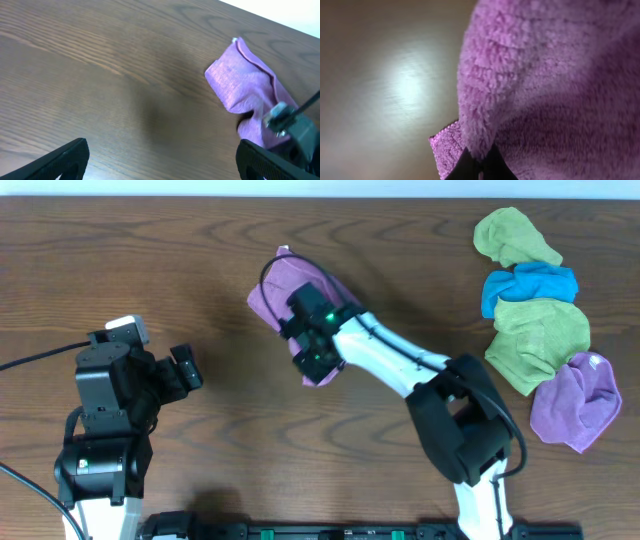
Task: Fold the cloth
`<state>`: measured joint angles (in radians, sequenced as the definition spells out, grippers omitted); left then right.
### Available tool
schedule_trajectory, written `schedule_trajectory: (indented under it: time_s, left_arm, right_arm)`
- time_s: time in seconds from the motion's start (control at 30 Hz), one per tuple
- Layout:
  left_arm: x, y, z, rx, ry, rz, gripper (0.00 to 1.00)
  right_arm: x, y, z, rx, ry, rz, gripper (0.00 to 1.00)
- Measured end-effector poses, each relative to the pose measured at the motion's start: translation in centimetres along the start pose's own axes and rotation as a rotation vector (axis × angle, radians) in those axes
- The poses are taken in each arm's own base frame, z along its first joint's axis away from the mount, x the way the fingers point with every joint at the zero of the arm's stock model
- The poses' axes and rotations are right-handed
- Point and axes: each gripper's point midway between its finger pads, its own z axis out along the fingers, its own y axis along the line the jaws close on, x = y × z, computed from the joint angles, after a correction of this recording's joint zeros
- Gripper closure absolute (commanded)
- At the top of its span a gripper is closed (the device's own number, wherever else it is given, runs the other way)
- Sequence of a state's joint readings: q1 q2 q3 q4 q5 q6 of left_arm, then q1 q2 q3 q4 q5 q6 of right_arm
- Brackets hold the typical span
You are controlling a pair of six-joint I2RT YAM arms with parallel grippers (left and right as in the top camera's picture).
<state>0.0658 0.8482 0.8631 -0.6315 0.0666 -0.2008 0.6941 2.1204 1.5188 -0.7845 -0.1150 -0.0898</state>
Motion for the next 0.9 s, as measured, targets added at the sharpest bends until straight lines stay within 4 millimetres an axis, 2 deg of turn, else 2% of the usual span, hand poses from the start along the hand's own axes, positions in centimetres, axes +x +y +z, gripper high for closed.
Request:
schedule_trajectory:
  time_s: [0.1, 0.17, 0.2, 0.23, 0.33, 0.43, 0.53, 0.63, 0.7, 0.83, 0.9]
  left_arm:
    - [-0.1, 0.4, 0.0, -0.021, -0.006, 0.003, 0.05]
    - [-0.2, 0.6, 0.0, -0.033, -0.01, 0.008, 0.05]
    - [-0.2, 0.7, 0.0, -0.04, -0.012, 0.011, 0.05]
    - [-0.3, 0.9, 0.0, -0.055, -0.015, 0.015, 0.05]
    - [-0.4, 1.2, 0.0, -0.071, -0.022, 0.016, 0.05]
    - [-0.4, 1.3, -0.1, -0.074, -0.023, 0.017, 0.05]
    - [-0.4, 1.3, -0.1, -0.076, -0.024, 0.018, 0.05]
    - [-0.5, 1.3, -0.1, -0.078, -0.025, 0.018, 0.05]
    - [-0.5, 1.3, -0.1, -0.079, -0.025, 0.018, 0.05]
    - [-0.5, 1.3, -0.1, -0.079, -0.025, 0.018, 0.05]
    - [-0.5, 1.3, -0.1, -0.079, -0.025, 0.018, 0.05]
  right_arm:
    - [0.2, 4.0, 0.3, -0.052, 0.017, -0.048, 0.99]
    - [0.3, 8.2, 0.5, -0.106, 0.018, -0.096, 0.99]
    - [0.3, 10.2, 0.6, -0.135, 0.014, -0.118, 0.92]
    - [0.4, 11.5, 0.6, -0.153, 0.013, -0.133, 0.71]
    - [0.0, 13.4, 0.1, -0.158, 0.0, -0.141, 0.38]
    - [-0.8, 12.6, -1.2, -0.091, -0.029, -0.125, 0.33]
    - [-0.9, 10.0, -2.6, 0.016, -0.034, -0.095, 0.33]
    - [0.9, 6.7, -3.4, 0.117, 0.043, -0.05, 0.34]
    - [2.2, 5.2, -3.7, 0.162, 0.097, -0.024, 0.34]
    - [3.6, 4.1, -4.0, 0.205, 0.15, 0.009, 0.35]
    - [3.5, 4.0, -4.1, 0.216, 0.147, 0.018, 0.35]
